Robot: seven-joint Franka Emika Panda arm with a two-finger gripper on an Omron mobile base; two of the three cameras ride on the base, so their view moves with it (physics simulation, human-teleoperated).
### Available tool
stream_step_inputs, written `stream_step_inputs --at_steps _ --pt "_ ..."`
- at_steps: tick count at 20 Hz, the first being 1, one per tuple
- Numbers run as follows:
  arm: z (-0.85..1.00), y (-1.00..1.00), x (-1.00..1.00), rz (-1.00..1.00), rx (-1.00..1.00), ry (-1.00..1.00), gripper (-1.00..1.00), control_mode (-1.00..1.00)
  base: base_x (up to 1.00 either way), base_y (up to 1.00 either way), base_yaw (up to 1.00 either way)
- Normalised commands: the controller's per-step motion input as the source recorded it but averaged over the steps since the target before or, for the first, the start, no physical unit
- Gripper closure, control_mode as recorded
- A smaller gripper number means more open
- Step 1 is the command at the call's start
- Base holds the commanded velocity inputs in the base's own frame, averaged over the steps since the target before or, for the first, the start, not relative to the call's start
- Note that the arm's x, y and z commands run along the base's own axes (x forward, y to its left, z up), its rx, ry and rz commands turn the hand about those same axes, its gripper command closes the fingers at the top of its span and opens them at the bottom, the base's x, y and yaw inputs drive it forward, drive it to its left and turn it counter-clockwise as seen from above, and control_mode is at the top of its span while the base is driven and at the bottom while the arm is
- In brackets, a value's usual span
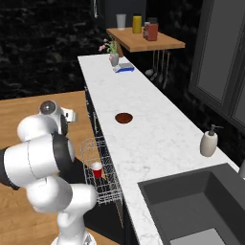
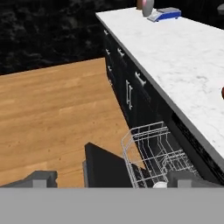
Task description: Pick up the cup and bowl from the counter, place them in the dishwasher, and close the dishwasher door.
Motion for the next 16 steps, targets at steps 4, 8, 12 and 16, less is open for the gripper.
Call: stream_step_inputs --at_steps 4,8,12,16 --pt "1.0 -0.11 0.0 0.0 0.0 0.1 -1.0 -1.0 0.0 0.0 0.0" --pt "0.64 0.01 0.1 -0.02 -0.21 0.62 -1.0 -1.0 0.0 0.0 0.0" --pt "0.0 -0.23 0.0 -0.02 -0.2 0.4 -1.0 -1.0 0.0 0.0 0.0" --pt "-0.37 -0.53 0.0 0.0 -0.03 0.0 -1.0 -1.0 0.0 0.0 0.0"
